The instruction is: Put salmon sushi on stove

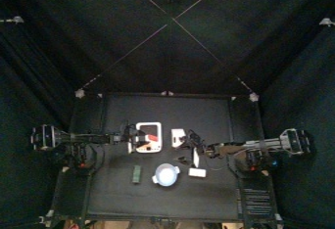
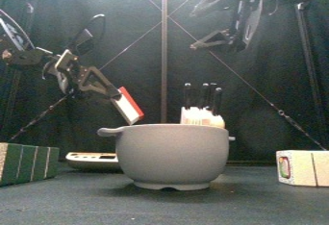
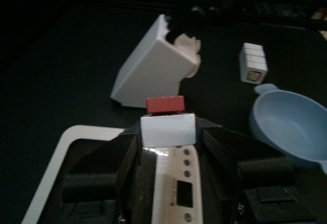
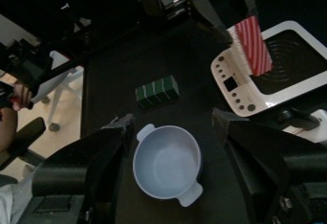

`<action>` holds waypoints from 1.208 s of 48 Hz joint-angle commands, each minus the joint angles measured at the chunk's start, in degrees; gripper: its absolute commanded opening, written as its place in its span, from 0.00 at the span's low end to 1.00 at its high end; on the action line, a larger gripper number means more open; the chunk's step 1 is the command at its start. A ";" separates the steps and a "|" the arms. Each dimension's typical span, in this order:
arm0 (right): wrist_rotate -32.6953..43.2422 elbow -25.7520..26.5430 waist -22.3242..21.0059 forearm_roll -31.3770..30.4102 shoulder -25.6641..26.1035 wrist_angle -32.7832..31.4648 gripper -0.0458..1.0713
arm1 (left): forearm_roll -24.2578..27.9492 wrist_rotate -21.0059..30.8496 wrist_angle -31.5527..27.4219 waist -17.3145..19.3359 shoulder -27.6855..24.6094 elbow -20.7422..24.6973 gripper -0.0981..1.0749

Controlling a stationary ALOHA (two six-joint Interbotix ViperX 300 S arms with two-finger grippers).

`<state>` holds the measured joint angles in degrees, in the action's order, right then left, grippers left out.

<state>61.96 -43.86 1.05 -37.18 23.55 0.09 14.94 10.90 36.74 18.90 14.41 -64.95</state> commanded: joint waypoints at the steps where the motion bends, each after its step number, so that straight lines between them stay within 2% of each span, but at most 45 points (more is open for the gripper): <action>1: -0.09 0.26 0.18 -0.09 1.76 0.44 0.90 | -4.31 -3.16 2.02 0.35 -1.67 0.62 0.61; 11: -0.09 0.09 0.18 -0.09 2.02 0.53 0.90 | -9.84 -8.26 2.72 1.23 -7.91 1.58 0.61; 20: -0.18 0.00 0.18 -0.09 2.02 0.53 0.90 | -11.07 -8.53 2.64 2.99 -10.63 1.85 0.61; 32: -0.09 -0.18 0.18 -0.09 2.02 0.53 0.90 | -10.90 -8.53 1.41 3.43 -12.30 1.58 0.62; 45: -0.09 -0.18 0.18 0.00 2.02 0.53 0.90 | -10.99 -8.44 -3.96 3.43 -12.48 1.85 0.63; 58: -0.09 -0.09 0.18 0.09 2.02 0.53 0.90 | -10.99 -8.44 -6.33 3.16 -11.43 1.67 0.72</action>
<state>61.96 -44.65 1.14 -37.18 24.43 0.18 4.04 2.37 30.59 21.97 2.20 -63.98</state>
